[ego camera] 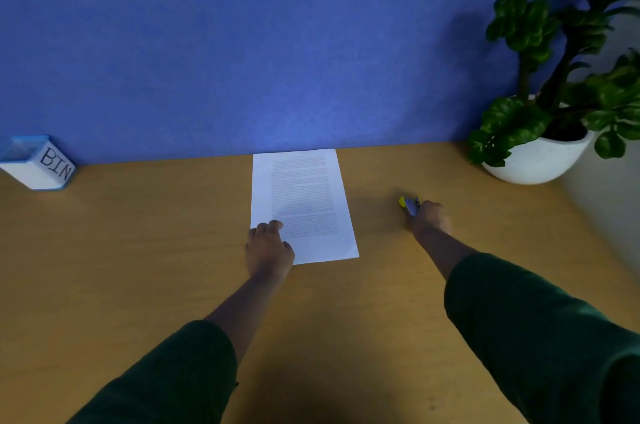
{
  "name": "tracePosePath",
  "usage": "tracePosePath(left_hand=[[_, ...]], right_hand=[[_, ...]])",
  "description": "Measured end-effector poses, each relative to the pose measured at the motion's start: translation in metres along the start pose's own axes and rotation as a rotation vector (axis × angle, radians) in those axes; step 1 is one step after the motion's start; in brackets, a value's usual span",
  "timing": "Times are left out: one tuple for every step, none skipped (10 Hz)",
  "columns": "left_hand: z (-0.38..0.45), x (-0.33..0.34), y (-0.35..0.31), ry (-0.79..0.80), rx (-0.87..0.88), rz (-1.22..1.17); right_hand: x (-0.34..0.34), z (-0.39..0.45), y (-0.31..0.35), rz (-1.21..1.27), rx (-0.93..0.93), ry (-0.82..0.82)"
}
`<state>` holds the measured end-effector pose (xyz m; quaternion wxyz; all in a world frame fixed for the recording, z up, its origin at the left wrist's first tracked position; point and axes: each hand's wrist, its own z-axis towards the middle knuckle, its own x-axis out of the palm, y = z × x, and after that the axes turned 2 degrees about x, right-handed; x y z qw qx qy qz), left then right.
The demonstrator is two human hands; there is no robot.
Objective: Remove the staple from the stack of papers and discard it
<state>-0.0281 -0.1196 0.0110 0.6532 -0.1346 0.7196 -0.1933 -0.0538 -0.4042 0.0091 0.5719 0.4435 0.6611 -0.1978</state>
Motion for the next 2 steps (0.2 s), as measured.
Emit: tracePosePath(left_hand=[[0.0012, 0.0015, 0.0013, 0.012, -0.003, 0.009], [-0.0029, 0.0035, -0.0037, -0.006, 0.011, 0.006]], right_hand=[[0.0004, 0.0041, -0.0038, 0.018, -0.026, 0.010], [-0.0035, 0.0017, -0.0083, 0.050, -0.037, -0.029]])
